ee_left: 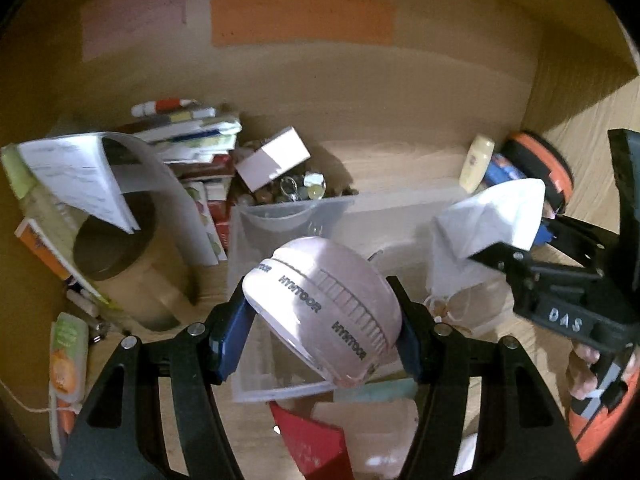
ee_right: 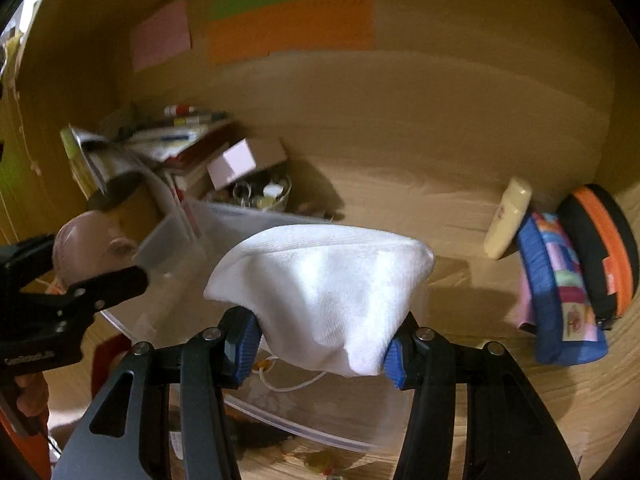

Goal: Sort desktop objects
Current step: 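Lift pink jar with left tool while right tool carries white bag over clear box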

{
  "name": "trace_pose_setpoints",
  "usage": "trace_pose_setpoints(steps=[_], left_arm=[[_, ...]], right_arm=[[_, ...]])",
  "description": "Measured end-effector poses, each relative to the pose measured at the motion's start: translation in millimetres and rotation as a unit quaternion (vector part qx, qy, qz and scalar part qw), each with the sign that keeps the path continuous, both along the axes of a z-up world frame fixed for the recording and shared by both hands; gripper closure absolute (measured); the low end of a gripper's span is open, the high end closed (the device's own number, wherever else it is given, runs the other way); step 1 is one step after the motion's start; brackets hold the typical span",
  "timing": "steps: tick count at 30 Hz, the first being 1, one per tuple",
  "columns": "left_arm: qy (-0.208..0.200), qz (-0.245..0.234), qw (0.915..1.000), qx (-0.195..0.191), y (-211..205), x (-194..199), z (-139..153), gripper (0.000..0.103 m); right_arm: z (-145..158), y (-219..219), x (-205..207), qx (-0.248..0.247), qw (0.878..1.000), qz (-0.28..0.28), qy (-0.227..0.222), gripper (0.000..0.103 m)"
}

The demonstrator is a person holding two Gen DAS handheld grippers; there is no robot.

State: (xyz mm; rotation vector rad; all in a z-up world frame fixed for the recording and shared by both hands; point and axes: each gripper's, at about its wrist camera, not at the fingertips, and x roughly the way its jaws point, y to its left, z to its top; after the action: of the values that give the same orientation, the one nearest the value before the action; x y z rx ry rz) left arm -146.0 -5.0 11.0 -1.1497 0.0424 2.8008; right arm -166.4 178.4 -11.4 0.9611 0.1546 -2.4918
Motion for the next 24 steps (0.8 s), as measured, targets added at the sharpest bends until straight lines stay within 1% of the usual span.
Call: trace_pose_setpoints(steps=[4, 10, 12, 14, 20, 24], left_arm=[[-0.027, -0.01, 0.9996, -0.008, 7, -17, -14, 0.04], [-0.067, -0.023, 0.9974, -0.011, 13, -30, -31, 0.04], [-0.076, -0.024, 0.9966, -0.021, 14, -33, -36, 0.04], [-0.079, -0.024, 0.9961, -0.029, 15, -34, -39, 0.04], [-0.088, -0.021, 0.9957, -0.018, 11, -41, -47, 0.04], [-0.085, -0.024, 0.9958, -0.027, 16, -39, -49, 0.04]], right_arm=[[-11, -5, -3, 0.01, 1.0, 0.008, -0.018, 0.056], [-17, -6, -4, 0.023, 0.999, 0.006, -0.024, 0.056], [-19, -8, -4, 0.032, 0.999, 0.003, -0.024, 0.056], [-23, -12, -4, 0.046, 0.999, 0.003, -0.023, 0.056], [-32, -22, -5, 0.069, 0.997, 0.011, -0.029, 0.055], [-31, -22, -2, 0.075, 0.997, 0.011, -0.021, 0.055]])
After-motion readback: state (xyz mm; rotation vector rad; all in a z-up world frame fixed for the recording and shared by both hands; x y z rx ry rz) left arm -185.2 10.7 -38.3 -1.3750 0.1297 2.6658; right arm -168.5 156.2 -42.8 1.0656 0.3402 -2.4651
